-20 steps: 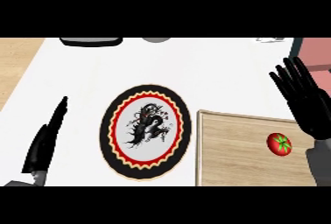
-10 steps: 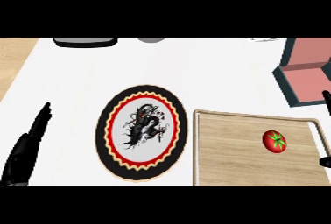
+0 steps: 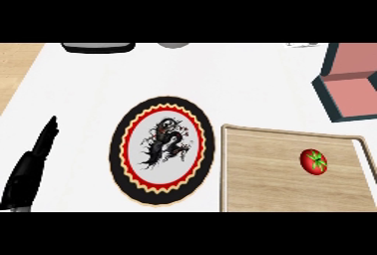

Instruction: Pick the tomato from the tray and place it in the plate

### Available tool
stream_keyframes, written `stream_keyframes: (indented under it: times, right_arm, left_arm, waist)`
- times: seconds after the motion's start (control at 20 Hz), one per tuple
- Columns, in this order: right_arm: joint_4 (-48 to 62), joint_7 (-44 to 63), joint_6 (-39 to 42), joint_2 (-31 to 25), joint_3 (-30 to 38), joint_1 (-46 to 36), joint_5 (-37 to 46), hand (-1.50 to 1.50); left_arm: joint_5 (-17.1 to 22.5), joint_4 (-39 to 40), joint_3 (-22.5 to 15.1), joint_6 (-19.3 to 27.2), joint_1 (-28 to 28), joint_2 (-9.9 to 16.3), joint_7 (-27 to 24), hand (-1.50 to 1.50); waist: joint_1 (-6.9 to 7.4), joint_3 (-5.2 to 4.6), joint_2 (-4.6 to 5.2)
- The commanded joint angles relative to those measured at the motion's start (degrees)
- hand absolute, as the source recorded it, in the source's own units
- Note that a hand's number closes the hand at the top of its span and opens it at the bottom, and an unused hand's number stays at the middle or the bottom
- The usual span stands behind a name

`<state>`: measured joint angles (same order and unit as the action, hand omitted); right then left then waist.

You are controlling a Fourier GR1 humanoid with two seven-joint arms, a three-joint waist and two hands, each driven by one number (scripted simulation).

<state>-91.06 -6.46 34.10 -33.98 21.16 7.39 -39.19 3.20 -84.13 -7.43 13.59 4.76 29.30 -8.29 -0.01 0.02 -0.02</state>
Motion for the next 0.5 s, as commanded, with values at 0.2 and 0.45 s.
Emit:
stream_keyframes:
  times: [0.2, 0.45]
  right_arm:
    - [3.76, -0.38, 6.95, -9.47, -1.49, -2.51, 16.40, -1.50]
    - [2.94, 6.31, 6.20, -11.24, -6.64, -8.36, 20.57, -1.50]
  left_arm:
    - [0.35, -1.95, 1.38, -2.21, 1.85, 1.23, -0.43, 0.00]
    - [-1.88, 1.02, 0.14, -0.66, -1.61, -2.45, 1.71, 0.00]
  waist:
    - [0.98, 0.03, 0.07]
    - [0.47, -0.04, 0.07]
